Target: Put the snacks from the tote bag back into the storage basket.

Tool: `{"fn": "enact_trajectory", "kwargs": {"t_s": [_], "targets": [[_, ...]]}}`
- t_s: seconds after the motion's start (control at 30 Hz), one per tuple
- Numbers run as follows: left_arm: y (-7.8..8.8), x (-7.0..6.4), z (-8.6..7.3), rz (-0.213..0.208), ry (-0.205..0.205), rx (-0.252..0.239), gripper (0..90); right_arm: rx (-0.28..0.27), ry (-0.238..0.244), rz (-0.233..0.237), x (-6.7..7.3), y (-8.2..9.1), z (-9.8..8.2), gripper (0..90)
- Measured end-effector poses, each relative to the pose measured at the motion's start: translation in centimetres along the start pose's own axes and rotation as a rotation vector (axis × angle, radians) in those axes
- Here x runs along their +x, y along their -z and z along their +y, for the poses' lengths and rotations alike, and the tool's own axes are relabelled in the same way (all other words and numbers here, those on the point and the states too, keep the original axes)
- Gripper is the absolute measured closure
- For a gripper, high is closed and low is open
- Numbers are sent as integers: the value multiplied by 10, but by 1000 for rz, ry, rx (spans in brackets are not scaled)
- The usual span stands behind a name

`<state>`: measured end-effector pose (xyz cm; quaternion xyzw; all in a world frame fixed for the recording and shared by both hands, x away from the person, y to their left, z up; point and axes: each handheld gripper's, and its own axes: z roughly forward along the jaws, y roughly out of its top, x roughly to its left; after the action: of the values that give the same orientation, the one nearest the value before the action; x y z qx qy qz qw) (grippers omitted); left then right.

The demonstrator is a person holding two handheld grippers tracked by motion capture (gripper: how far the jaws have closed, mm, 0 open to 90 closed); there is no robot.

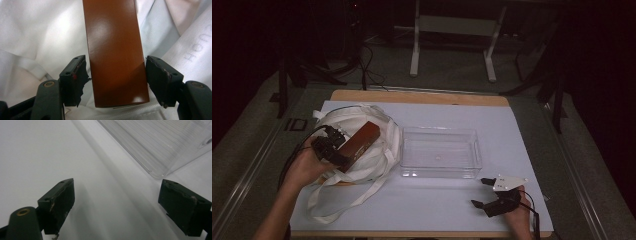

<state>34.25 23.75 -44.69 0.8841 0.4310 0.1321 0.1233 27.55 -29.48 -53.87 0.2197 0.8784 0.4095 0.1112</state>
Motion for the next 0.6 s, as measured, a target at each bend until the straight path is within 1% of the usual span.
{"fn": "enact_trajectory", "kwargs": {"t_s": [0.07,0.17,0.37,0.4,0.47,0.57,0.6], "targets": [[-2,0,1,-3,0,8,354,0,0,1,0,0,0,138],[-4,2,3,-18,7,23,375,0,0,0,0,0,0,138],[-7,4,6,-36,16,54,381,0,0,1,0,0,0,138],[-7,4,6,-36,16,54,381,0,0,1,0,0,0,138],[-9,5,7,-42,28,72,381,0,1,1,0,0,0,138],[-9,6,8,-45,33,78,381,1,1,0,0,0,0,138],[-10,6,9,-47,34,92,381,1,1,1,0,0,0,138]]}}
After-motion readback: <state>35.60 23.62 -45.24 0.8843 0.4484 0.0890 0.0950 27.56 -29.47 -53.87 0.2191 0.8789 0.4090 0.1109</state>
